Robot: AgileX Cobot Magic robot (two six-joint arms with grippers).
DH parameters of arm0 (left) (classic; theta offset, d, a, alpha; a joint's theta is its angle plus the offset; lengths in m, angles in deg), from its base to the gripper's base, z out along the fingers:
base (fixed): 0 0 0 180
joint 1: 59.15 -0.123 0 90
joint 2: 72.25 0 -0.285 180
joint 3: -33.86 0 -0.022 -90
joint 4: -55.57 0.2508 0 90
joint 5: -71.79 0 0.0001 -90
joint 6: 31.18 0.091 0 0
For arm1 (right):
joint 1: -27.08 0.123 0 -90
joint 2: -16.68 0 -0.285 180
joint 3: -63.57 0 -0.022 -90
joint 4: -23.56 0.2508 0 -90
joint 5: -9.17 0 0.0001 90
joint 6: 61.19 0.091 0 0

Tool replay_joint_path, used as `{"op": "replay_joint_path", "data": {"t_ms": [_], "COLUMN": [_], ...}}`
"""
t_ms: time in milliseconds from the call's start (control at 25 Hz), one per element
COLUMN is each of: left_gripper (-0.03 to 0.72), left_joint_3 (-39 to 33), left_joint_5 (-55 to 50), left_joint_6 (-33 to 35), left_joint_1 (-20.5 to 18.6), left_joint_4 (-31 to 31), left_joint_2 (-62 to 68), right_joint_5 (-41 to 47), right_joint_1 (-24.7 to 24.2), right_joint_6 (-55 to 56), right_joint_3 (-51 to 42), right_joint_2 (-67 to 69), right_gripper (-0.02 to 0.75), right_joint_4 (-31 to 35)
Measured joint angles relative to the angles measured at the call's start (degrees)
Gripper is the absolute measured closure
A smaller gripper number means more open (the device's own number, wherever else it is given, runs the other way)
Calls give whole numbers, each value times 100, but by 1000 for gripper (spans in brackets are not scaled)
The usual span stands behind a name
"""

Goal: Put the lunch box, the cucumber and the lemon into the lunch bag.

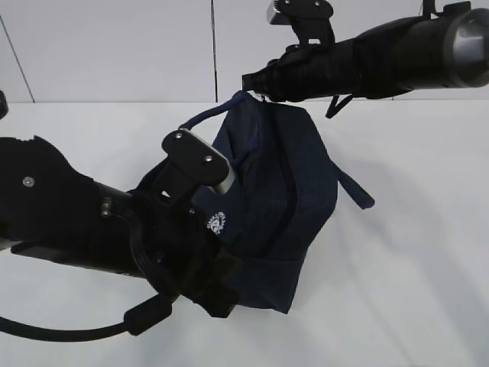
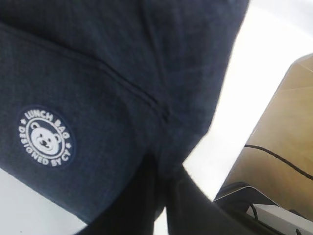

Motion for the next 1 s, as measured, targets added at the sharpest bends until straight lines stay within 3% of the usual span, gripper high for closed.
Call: {"op": "replay_joint_path", "data": {"t_ms": [160,240,440,520,760,1000], "left_gripper": [680,636,356,301,270,270], "left_joint_3": [0,0,-10,-10,-12,617], "left_joint_5": [-27,-77,-416,-673,-1453,-2518], "left_joint_6": [0,0,0,0,-189,-1203], "left_joint_1": [0,0,-187,-328,-793,-1219], "left_joint_4": [9,-2,-247,-333,-428,-98], "left_joint_2": [49,76,53,-64,-864,-1408], "right_joint_5": [168,265,470,522,585,623], "right_joint_1": [-9,-9,-14,-23,-23,-23], "right_joint_6": [0,-10,-10,-10,-10,-10], "right_joint_3": [0,0,0,0,0,0], "right_joint_2": [0,0,0,0,0,0], "right_gripper": [738,738,737,738,737,737], "right_joint_4": [0,0,-12,-22,-34,-34]}}
